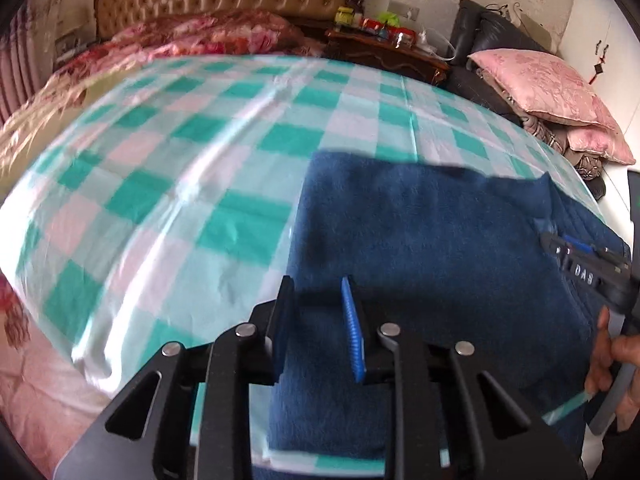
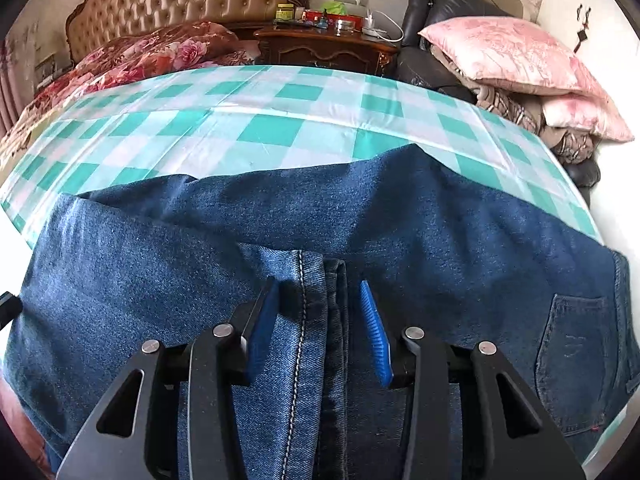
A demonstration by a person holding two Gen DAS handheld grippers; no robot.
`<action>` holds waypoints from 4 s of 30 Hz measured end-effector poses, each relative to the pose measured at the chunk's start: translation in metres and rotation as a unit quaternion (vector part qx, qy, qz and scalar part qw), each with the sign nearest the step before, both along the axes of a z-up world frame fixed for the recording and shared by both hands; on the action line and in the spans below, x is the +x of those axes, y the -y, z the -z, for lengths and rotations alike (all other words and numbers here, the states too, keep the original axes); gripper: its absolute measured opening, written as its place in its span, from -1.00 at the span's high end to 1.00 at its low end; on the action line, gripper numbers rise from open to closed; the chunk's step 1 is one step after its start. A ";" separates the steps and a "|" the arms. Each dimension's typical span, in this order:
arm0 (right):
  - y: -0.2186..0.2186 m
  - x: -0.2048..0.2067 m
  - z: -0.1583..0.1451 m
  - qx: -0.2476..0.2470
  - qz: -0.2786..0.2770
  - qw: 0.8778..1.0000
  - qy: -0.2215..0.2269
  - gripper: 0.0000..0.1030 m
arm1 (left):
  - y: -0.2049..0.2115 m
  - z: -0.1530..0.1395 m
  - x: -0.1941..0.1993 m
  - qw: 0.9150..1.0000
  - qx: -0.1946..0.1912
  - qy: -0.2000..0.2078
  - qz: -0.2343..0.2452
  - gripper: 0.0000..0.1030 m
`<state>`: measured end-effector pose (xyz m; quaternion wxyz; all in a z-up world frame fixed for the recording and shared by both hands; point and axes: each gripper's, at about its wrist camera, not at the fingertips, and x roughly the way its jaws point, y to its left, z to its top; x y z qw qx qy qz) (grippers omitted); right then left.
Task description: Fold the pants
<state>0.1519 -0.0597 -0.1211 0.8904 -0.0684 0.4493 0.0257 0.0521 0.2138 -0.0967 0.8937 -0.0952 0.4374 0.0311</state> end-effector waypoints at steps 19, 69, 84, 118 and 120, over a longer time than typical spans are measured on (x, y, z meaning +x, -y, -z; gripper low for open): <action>0.005 0.000 0.003 -0.004 -0.004 1.000 0.012 -0.01 | -0.017 -0.012 0.045 1.000 -0.003 0.029 0.001 0.17; 0.028 -0.056 0.002 0.010 -0.011 0.999 0.031 0.30 | -0.003 0.018 -0.061 1.000 0.009 0.008 -0.013 -0.07; 0.022 -0.053 -0.040 0.011 0.006 0.999 0.052 0.21 | -0.021 0.008 -0.065 0.993 -0.114 0.019 0.003 0.66; -0.163 0.013 -0.080 0.116 -0.221 0.958 -0.139 -0.23 | 0.029 -0.055 -0.073 0.995 -0.018 0.073 0.066 0.72; -0.179 0.019 -0.070 0.112 -0.230 0.951 -0.173 -0.26 | 0.032 -0.057 -0.072 0.995 -0.010 0.076 0.070 0.72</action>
